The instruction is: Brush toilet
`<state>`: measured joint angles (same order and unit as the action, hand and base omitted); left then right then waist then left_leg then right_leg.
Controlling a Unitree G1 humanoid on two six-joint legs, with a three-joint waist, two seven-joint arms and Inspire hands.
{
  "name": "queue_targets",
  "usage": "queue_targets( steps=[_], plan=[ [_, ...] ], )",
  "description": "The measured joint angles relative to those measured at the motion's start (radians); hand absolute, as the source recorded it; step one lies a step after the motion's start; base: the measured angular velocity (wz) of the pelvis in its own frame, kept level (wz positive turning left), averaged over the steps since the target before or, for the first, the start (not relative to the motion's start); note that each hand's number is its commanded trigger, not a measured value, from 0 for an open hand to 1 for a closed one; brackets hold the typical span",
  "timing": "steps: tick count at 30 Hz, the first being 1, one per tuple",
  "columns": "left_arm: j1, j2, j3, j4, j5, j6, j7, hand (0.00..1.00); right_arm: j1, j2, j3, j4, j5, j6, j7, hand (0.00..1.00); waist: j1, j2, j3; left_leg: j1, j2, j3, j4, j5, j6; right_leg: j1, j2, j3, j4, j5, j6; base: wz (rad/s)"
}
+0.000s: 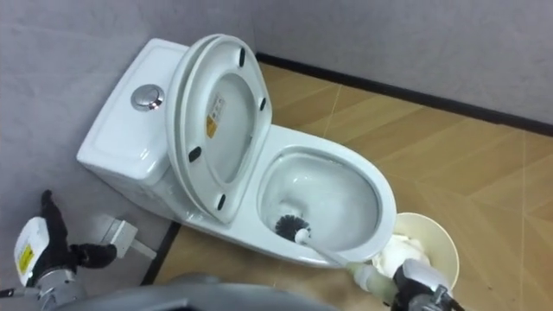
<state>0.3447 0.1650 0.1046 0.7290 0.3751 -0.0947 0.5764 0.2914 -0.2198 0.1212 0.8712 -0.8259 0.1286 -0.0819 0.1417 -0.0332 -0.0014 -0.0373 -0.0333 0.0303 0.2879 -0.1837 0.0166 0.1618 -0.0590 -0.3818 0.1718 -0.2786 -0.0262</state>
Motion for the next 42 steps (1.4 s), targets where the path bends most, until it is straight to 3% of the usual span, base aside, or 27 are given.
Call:
queue_targets(
  steps=[2, 7, 11, 16, 22, 27, 35, 38, 39, 40, 42],
  plan=[
    [-0.001, -0.004, 0.016, 0.088, -0.061, 0.010, -0.012, 0.00, -0.007, 0.016, -0.027, 0.043, 0.023, -0.007, 0.000, 1.00, 0.000, -0.002, -0.0010, 0.017, 0.000, 0.000, -0.019, -0.002, -0.003, 0.004, 0.002, 0.012, -0.002, 0.000, 0.000, -0.10],
    [0.028, -0.018, 0.051, 0.293, -0.279, 0.087, -0.108, 0.00, -0.006, 0.050, -0.088, 0.082, 0.154, -0.003, -0.004, 1.00, -0.024, -0.002, -0.0012, 0.034, 0.002, 0.014, -0.018, -0.011, -0.002, 0.018, 0.002, 0.025, -0.002, 0.000, 0.002, -0.07],
    [0.011, -0.027, 0.104, 0.376, -0.382, 0.110, -0.155, 0.00, -0.025, 0.057, -0.128, 0.128, 0.296, -0.017, -0.027, 1.00, -0.037, 0.003, 0.0015, 0.041, 0.006, 0.026, -0.021, -0.011, -0.001, 0.019, 0.003, 0.038, 0.001, 0.000, 0.002, -0.07],
    [-0.039, -0.030, 0.107, 0.409, -0.381, 0.110, -0.197, 0.00, -0.042, 0.057, -0.194, 0.136, 0.513, -0.073, -0.083, 1.00, -0.074, 0.020, 0.0048, 0.049, 0.021, 0.061, -0.022, -0.017, -0.001, 0.012, 0.011, 0.081, 0.003, 0.003, 0.002, -0.21],
    [-0.095, -0.031, 0.097, 0.398, -0.376, 0.093, -0.234, 0.00, -0.044, 0.074, -0.231, 0.133, 0.657, -0.131, -0.094, 1.00, -0.122, 0.028, 0.0042, 0.084, 0.026, 0.114, -0.064, -0.018, -0.002, 0.011, 0.012, 0.134, 0.001, 0.006, 0.002, -0.27],
    [-0.119, -0.032, 0.096, 0.393, -0.323, 0.087, -0.286, 0.00, -0.044, 0.080, -0.246, 0.129, 0.769, -0.155, -0.113, 1.00, -0.149, 0.030, 0.0027, 0.104, 0.024, 0.158, -0.092, -0.018, -0.002, 0.004, 0.010, 0.182, 0.001, 0.010, 0.006, -0.27],
    [-0.139, -0.032, 0.007, 0.391, -0.213, 0.088, -0.314, 0.00, -0.042, 0.082, -0.251, 0.096, 0.785, -0.173, -0.126, 1.00, -0.187, 0.029, 0.0019, 0.120, 0.019, 0.162, -0.119, -0.018, -0.002, -0.006, 0.010, 0.215, -0.001, 0.013, 0.009, -0.07],
    [-0.139, -0.034, -0.022, 0.391, -0.204, 0.089, -0.320, 0.00, -0.041, 0.082, -0.250, 0.096, 0.790, -0.175, -0.130, 1.00, -0.189, 0.028, 0.0019, 0.128, 0.020, 0.183, -0.122, -0.018, -0.002, -0.006, 0.011, 0.230, 0.000, 0.013, 0.008, -0.14],
    [-0.139, -0.034, -0.030, 0.391, -0.205, 0.089, -0.322, 0.00, -0.041, 0.082, -0.240, 0.096, 0.805, -0.175, -0.137, 0.83, -0.188, 0.028, 0.0019, 0.133, 0.021, 0.186, -0.123, -0.018, -0.002, -0.004, 0.012, 0.238, 0.000, 0.014, 0.008, -0.18],
    [-0.141, -0.034, -0.032, 0.391, -0.204, 0.089, -0.327, 0.00, -0.040, 0.084, -0.231, 0.097, 0.829, -0.175, -0.141, 0.00, -0.190, 0.028, 0.0017, 0.136, 0.020, 0.186, -0.123, -0.018, -0.002, -0.003, 0.013, 0.241, 0.000, 0.016, 0.007, -0.14],
    [-0.141, -0.034, -0.034, 0.391, -0.191, 0.091, -0.332, 0.00, -0.037, 0.088, -0.224, 0.105, 0.866, -0.174, -0.144, 0.00, -0.193, 0.026, 0.0021, 0.136, 0.021, 0.186, -0.123, -0.018, -0.002, -0.003, 0.015, 0.241, -0.001, 0.020, 0.007, -0.02]
  ],
)
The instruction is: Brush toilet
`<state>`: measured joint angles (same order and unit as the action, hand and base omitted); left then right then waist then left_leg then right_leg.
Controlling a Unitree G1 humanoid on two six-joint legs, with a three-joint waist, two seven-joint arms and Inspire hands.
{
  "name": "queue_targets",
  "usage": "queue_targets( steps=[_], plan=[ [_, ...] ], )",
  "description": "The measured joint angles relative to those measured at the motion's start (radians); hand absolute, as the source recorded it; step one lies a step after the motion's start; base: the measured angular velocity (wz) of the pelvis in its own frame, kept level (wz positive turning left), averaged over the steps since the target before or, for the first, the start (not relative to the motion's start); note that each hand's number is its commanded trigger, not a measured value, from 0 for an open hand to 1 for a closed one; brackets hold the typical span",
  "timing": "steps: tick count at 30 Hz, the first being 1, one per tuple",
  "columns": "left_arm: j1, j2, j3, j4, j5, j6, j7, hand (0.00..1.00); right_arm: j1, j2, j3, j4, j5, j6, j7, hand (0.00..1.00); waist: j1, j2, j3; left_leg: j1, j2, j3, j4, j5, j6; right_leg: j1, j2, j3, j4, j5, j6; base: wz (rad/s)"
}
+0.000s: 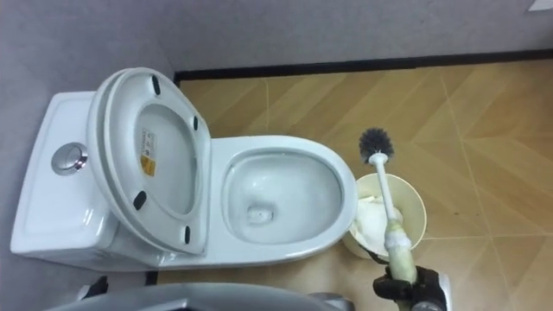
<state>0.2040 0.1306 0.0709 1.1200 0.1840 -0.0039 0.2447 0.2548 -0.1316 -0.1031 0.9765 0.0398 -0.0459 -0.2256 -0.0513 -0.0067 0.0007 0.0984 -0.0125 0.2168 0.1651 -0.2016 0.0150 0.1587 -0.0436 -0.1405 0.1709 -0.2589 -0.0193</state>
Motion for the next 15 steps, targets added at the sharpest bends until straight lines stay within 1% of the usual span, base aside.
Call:
queue_targets(
  steps=[2, 4, 6, 8, 11, 12, 15],
  plan=[
    [0.000, 0.000, 0.000, 0.000, 0.031, 0.001, -0.005, 0.00, 0.000, 0.004, 0.001, 0.008, 0.022, 0.004, 0.001, 0.00, 0.000, -0.001, -0.0005, 0.001, 0.001, 0.000, 0.000, 0.000, 0.000, 0.001, 0.001, 0.000, 0.000, 0.003, 0.000, 0.00],
    [0.000, 0.000, 0.003, -0.001, 0.086, 0.005, -0.015, 0.00, 0.002, 0.007, 0.000, 0.032, 0.033, 0.004, 0.013, 0.00, -0.001, -0.002, -0.0004, 0.001, 0.001, 0.000, 0.001, 0.000, 0.001, 0.001, 0.001, 0.002, 0.000, 0.006, 0.000, 0.00],
    [0.000, 0.000, 0.004, -0.001, 0.097, 0.008, -0.019, 0.00, 0.011, 0.008, 0.000, 0.035, 0.039, 0.005, 0.029, 0.00, -0.001, -0.003, -0.0009, 0.001, 0.002, -0.001, 0.002, 0.001, 0.002, 0.001, 0.001, 0.005, 0.000, 0.006, 0.001, 0.00],
    [0.001, 0.000, 0.003, 0.000, 0.096, 0.022, -0.022, 0.00, 0.008, 0.009, 0.000, 0.058, 0.046, 0.012, 0.037, 0.00, -0.001, -0.004, -0.0006, 0.002, 0.002, -0.001, 0.003, 0.001, 0.003, 0.000, 0.000, 0.008, -0.003, 0.006, 0.002, 0.00],
    [0.002, 0.000, 0.004, 0.002, 0.099, 0.046, -0.030, 0.00, 0.000, 0.012, 0.001, 0.097, 0.056, 0.031, 0.046, 0.00, 0.000, -0.006, -0.0007, 0.002, 0.002, -0.001, 0.004, 0.002, 0.005, 0.000, 0.000, 0.014, -0.003, 0.006, 0.003, 0.00],
    [0.003, 0.000, 0.004, 0.002, 0.113, 0.054, -0.035, 0.00, -0.003, 0.012, 0.000, 0.115, 0.056, 0.039, 0.048, 0.00, 0.001, -0.003, 0.0007, 0.002, 0.002, -0.001, 0.005, 0.002, 0.005, -0.001, 0.001, 0.016, -0.003, 0.007, 0.004, 0.00],
    [0.007, -0.001, 0.005, 0.002, 0.137, 0.081, -0.040, 0.00, -0.006, 0.013, -0.001, 0.151, 0.056, 0.049, 0.047, 0.00, -0.001, -0.003, 0.0007, 0.002, 0.002, -0.001, 0.007, 0.002, 0.005, 0.000, 0.001, 0.017, -0.002, 0.007, 0.004, 0.00]
  ],
)
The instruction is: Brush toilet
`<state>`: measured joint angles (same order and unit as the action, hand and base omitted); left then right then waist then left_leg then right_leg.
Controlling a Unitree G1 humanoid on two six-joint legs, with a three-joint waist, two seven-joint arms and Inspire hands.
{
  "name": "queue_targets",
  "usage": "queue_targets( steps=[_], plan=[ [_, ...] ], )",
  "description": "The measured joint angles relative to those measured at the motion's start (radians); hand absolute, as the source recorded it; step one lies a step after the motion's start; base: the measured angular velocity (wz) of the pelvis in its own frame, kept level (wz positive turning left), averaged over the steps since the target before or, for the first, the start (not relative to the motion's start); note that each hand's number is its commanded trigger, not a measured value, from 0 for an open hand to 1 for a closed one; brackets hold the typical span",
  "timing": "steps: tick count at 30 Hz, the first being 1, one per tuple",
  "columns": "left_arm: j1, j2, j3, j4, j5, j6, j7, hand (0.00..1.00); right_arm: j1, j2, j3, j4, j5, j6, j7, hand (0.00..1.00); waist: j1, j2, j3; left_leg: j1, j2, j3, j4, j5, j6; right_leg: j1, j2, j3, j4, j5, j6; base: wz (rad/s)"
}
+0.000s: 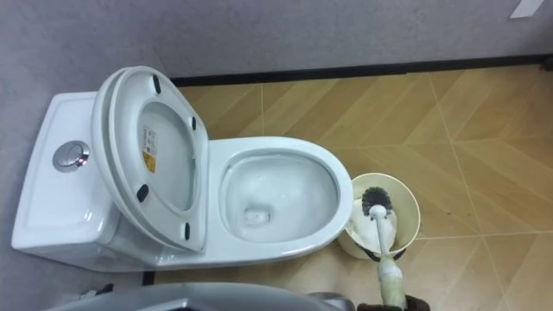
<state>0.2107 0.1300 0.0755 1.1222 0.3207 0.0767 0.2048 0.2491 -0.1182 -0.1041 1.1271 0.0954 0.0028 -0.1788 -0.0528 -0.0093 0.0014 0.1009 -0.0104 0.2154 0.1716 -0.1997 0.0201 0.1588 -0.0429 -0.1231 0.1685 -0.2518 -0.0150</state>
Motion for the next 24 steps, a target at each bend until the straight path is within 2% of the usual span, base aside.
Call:
queue_targets(
  steps=[4, 10, 15, 24],
  plan=[
    [0.005, -0.001, 0.001, 0.000, 0.025, 0.042, -0.018, 0.00, -0.005, 0.000, -0.016, 0.050, -0.016, 0.022, -0.015, 0.00, -0.002, 0.002, 0.0004, 0.008, 0.000, 0.000, 0.000, 0.000, 0.000, 0.007, 0.001, 0.002, 0.004, 0.000, -0.001, 0.00],
    [0.015, -0.006, 0.004, 0.000, 0.045, 0.077, -0.045, 0.00, -0.013, 0.000, -0.041, 0.071, -0.022, 0.056, -0.028, 0.00, -0.006, 0.002, 0.0015, 0.019, -0.001, -0.002, 0.001, 0.000, -0.001, 0.020, 0.000, 0.000, -0.004, -0.002, -0.002, 0.00],
    [0.016, -0.006, 0.010, -0.001, 0.047, 0.089, -0.048, 0.00, -0.022, 0.000, -0.040, 0.076, -0.021, 0.083, -0.028, 0.00, -0.003, 0.003, 0.0022, 0.018, 0.000, -0.008, 0.004, 0.000, 0.000, 0.020, 0.000, -0.001, -0.001, -0.003, -0.001, 0.01],
    [0.026, -0.007, 0.044, -0.002, 0.073, 0.097, -0.051, 0.00, -0.029, 0.000, -0.040, 0.075, -0.019, 0.086, -0.013, 0.00, 0.001, 0.007, 0.0022, 0.016, 0.003, -0.013, 0.008, -0.001, 0.000, 0.020, 0.001, -0.002, -0.001, -0.003, -0.001, 0.00]
  ],
)
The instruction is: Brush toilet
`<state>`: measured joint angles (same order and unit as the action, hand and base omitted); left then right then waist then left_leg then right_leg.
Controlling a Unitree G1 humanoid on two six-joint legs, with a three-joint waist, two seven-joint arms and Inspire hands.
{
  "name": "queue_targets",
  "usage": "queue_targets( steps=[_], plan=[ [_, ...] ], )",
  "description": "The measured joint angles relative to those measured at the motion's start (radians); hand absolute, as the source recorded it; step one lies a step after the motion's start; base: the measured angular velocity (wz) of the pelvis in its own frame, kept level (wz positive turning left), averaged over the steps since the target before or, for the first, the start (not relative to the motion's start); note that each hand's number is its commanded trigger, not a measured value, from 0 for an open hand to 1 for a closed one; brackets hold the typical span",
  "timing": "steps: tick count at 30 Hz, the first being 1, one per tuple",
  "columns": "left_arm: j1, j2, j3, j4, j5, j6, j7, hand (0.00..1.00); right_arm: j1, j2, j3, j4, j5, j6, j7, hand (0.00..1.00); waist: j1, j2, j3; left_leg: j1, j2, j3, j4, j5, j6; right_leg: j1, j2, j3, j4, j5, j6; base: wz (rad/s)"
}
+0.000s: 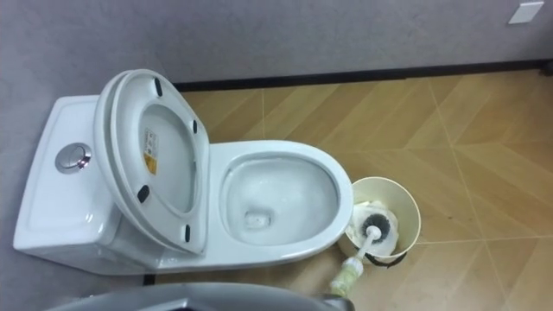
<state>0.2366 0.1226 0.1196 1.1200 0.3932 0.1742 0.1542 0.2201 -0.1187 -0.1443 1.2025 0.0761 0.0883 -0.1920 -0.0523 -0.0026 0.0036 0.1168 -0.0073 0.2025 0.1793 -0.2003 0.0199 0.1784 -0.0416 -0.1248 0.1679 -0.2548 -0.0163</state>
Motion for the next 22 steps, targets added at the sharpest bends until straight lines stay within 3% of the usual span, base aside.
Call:
queue_targets(
  steps=[5, 16, 22],
  plan=[
    [0.000, -0.003, 0.007, -0.003, 0.060, 0.012, -0.012, 0.00, -0.004, -0.002, 0.000, 0.005, -0.005, 0.003, 0.014, 0.00, 0.000, -0.001, -0.0016, -0.002, -0.005, -0.003, 0.000, 0.000, 0.000, 0.000, -0.001, -0.003, 0.000, 0.000, 0.000, 0.01],
    [0.017, -0.014, 0.021, -0.003, 0.069, 0.051, -0.050, 0.00, 0.004, -0.012, 0.067, 0.082, -0.105, 0.119, 0.175, 0.00, 0.000, -0.019, -0.0055, 0.008, -0.005, -0.010, 0.003, 0.000, 0.000, 0.015, -0.003, -0.013, 0.000, -0.002, 0.000, 0.01],
    [0.011, -0.016, 0.019, -0.004, 0.069, 0.051, -0.057, 0.00, -0.003, -0.011, 0.089, 0.081, -0.207, 0.134, 0.246, 0.00, 0.002, -0.032, -0.0047, 0.008, -0.003, -0.015, 0.009, 0.000, 0.001, 0.017, -0.002, -0.013, 0.005, -0.002, 0.000, 0.00]
  ],
)
